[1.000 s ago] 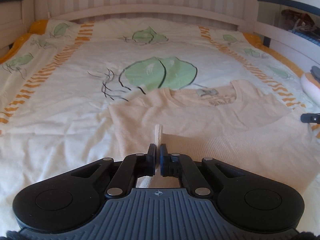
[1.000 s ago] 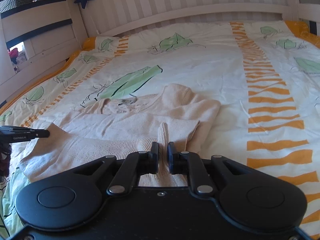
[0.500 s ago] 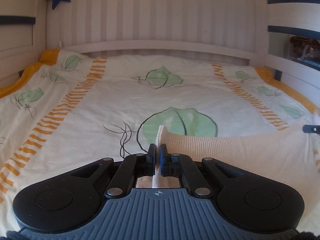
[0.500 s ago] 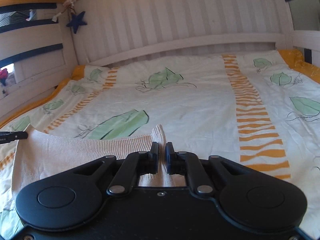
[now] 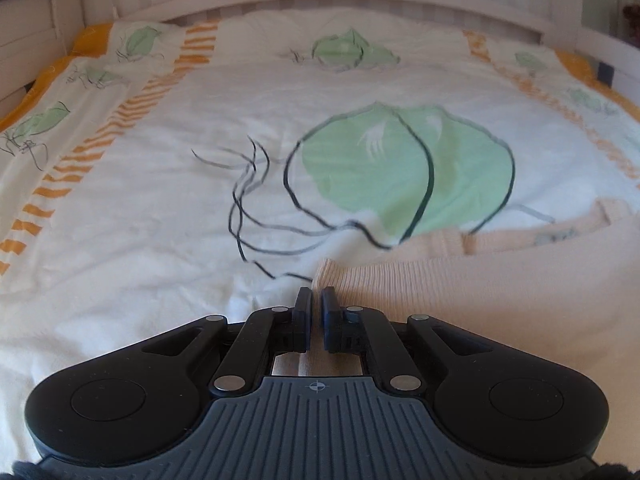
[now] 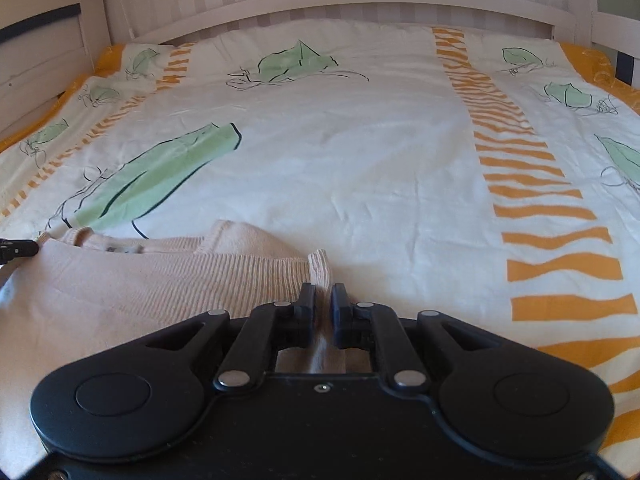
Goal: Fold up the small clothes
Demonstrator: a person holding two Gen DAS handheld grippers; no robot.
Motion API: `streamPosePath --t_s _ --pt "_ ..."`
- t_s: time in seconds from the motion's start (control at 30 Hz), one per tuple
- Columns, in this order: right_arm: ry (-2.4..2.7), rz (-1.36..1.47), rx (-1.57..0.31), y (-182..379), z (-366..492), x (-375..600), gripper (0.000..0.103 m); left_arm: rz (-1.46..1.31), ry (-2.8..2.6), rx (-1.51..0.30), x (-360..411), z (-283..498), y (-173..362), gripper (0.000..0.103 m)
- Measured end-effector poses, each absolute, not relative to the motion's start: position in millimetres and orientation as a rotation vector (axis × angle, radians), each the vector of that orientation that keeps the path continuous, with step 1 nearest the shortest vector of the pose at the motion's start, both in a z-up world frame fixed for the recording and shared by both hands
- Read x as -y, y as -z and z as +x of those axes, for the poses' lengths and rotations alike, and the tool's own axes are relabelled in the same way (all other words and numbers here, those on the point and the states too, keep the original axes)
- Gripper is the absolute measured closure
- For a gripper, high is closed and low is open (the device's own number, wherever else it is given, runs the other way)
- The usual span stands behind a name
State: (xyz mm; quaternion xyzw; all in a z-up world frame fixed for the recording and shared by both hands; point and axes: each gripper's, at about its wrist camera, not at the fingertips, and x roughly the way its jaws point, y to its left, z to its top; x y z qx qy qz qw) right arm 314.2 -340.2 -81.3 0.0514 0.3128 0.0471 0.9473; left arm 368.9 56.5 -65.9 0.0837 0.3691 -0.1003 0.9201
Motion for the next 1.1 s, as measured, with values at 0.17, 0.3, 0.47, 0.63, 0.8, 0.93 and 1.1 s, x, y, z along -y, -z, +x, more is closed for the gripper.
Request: streamPosePath --t_s 0.17,0.3,0.47,0.63,0.8,0.93,1.1 --pt "-0.029 0.102 -0.611 66.0 309.3 346.9 0.011 0.178 0.193 -0.773 -63.1 365.9 47.3 0.058" --pt "0.003 0.110 -0.553 42.1 284.0 350.1 0.000 0.075 0.225 -0.764 -80.1 338.8 21.3 0.011" --pt "-0.045 0.125 -0.566 33.2 245.3 331.6 0.000 0.106 0.224 -0.757 -81.2 285.5 11.9 0.007" --pt "-0.110 0.060 -0.577 43.0 209.8 288.1 0.000 0.143 0.238 -0.792 -69.9 241.8 28.5 0.007" --pt "-0.153 0.013 -0.610 58.6 195.9 260.5 0.000 0.187 0.211 -0.825 -68.7 226.2 49.7 0.007" --pt "-0.058 -0.090 -0.650 79.4 191.8 267.4 0.000 0.128 0.172 -0.846 -91.5 225.8 65.0 0.000" --pt "0.017 0.062 -0.647 96.9 173.3 311.9 0.000 0.027 0.226 -0.769 -112.2 220.4 76.6 0.000"
